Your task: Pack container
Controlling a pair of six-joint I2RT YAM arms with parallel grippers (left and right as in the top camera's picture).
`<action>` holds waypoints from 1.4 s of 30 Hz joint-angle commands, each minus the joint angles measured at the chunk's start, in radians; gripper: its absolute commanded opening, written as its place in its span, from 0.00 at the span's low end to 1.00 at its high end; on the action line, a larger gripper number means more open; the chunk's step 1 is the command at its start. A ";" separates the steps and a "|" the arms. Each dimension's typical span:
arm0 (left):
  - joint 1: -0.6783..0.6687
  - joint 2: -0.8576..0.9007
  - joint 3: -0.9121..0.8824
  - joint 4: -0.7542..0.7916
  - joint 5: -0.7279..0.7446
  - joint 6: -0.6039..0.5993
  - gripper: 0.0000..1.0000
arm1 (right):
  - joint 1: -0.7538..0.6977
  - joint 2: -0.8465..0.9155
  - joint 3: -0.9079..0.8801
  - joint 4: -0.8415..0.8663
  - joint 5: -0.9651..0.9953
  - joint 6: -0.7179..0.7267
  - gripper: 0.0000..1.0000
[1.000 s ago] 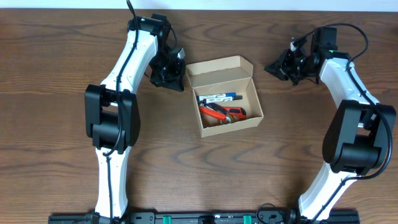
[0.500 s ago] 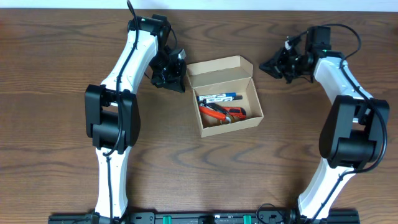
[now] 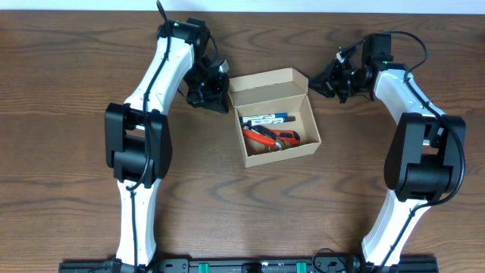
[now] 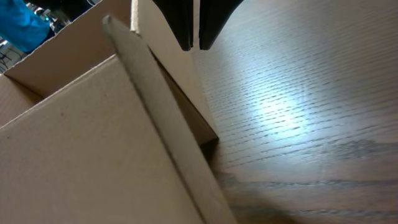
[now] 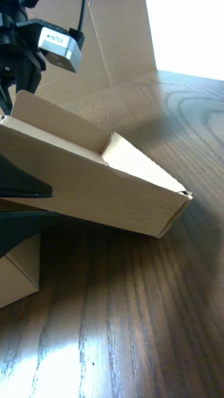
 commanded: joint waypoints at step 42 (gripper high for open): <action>-0.008 0.009 -0.075 0.202 0.293 0.140 0.06 | -0.056 0.072 0.108 0.222 -0.333 0.042 0.02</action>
